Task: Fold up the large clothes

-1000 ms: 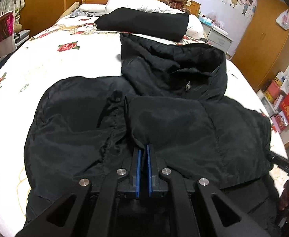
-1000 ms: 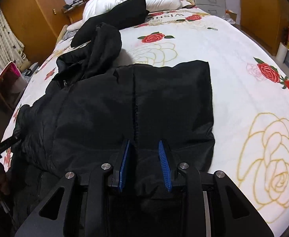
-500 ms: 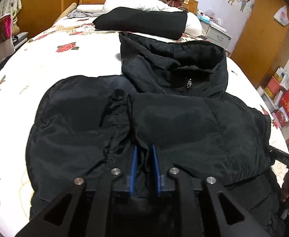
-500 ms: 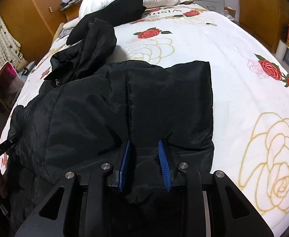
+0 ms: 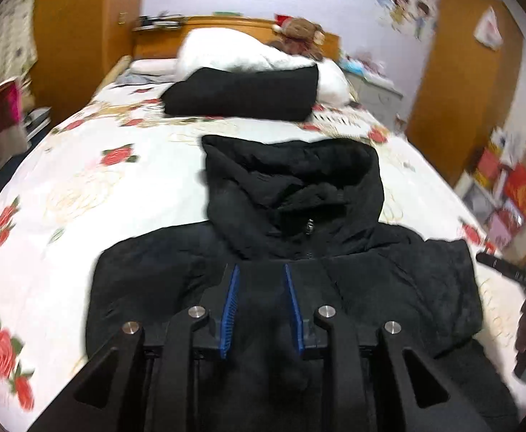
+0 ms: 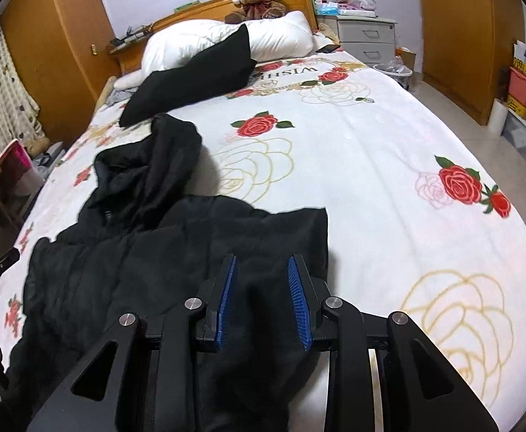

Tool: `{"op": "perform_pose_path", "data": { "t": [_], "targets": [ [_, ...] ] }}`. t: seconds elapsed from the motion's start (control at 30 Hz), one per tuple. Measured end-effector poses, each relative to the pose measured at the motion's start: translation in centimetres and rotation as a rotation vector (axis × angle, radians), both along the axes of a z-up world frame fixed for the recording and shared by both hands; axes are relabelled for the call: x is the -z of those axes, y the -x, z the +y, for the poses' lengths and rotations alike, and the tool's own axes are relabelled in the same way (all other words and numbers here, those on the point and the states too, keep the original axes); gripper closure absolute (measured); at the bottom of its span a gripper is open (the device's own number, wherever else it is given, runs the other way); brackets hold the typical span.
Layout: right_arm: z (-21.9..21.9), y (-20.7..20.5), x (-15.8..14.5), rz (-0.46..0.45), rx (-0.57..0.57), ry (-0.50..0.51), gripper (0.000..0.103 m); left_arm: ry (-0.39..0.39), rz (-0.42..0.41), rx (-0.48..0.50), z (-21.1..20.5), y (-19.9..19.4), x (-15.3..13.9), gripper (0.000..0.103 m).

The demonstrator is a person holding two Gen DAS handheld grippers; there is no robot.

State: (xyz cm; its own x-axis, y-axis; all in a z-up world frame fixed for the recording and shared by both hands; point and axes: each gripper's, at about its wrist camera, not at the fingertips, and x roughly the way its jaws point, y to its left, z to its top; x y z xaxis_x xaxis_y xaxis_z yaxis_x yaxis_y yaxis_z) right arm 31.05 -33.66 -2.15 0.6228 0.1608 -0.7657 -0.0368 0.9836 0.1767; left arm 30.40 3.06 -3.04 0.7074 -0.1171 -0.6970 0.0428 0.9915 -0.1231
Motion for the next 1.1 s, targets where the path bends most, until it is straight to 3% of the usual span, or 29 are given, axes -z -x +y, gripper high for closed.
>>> {"op": "perform_pose_path", "data": {
  "t": [0.13,0.3,0.4,0.5,0.6,0.7,0.8,0.9,1.1],
  "targets": [
    [0.0,-2.4,3.4,0.076,-0.005,0.028,0.073,-0.053,0.122,-0.017,-0.6,-3.7,6.0,0.076],
    [0.1,-3.0,6.9,0.098,-0.012,0.041,0.073,-0.067,0.096,-0.016,-0.4,-4.3,8.8,0.076],
    [0.5,-3.2,7.0,0.101,-0.014,0.076,0.074,-0.073,0.104,-0.02,-0.5,-4.8,8.8,0.076],
    [0.8,-2.6,4.9,0.094,-0.007,0.117,0.074,-0.064,0.117,-0.02,-0.2,-4.3,7.0,0.077],
    [1.1,-0.2,1.5,0.022,-0.025,0.042,0.074,-0.027,0.064,-0.01,0.9,-1.6,4.2,0.077],
    [3.2,2.9,-0.2,-0.015,-0.101,0.01,0.074,-0.011,0.034,0.005,1.8,1.3,3.4,0.077],
    [5.8,4.0,1.2,0.024,-0.17,0.029,0.074,-0.042,0.083,-0.004,2.5,2.4,5.2,0.077],
    [7.6,3.2,4.6,0.121,-0.193,0.072,0.074,-0.012,0.157,-0.036,3.5,1.7,7.9,0.077],
    [8.1,2.6,4.8,0.135,-0.183,0.09,0.074,-0.006,0.16,-0.031,3.8,1.7,7.4,0.077]
  ]
}}
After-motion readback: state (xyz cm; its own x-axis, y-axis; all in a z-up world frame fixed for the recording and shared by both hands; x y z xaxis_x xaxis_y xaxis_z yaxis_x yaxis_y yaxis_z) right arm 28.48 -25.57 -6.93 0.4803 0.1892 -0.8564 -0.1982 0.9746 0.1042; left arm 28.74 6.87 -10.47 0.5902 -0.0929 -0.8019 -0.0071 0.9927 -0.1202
